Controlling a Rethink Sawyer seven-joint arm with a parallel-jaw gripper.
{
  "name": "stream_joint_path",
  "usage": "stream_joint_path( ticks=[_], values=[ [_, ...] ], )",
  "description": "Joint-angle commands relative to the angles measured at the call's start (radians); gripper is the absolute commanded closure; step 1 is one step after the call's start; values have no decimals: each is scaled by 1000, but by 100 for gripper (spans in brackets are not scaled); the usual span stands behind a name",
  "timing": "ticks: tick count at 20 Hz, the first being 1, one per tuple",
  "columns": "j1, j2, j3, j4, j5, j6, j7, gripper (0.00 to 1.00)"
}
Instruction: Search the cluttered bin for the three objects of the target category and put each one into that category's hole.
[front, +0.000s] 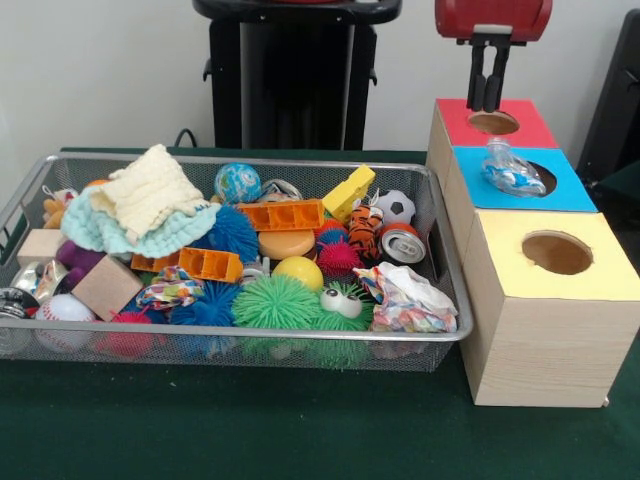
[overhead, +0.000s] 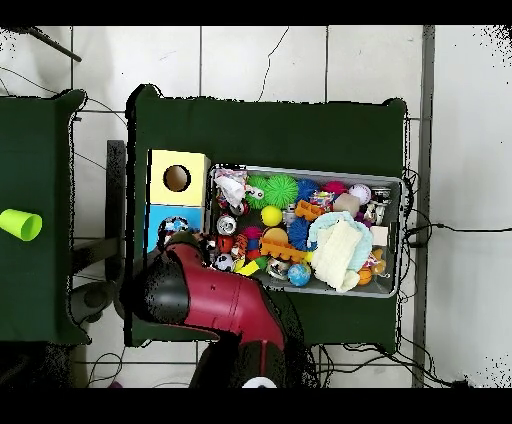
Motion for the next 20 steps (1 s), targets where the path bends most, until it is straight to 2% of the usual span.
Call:
stream_joint_path(
  ticks=[1, 15, 20],
  values=[
    [-40, 31, 56, -40, -33, 63, 115, 100],
    [-35, 20, 39, -81, -29, 132, 122, 100],
    [-32, 21, 40, -70, -30, 120, 125, 100]
  ],
)
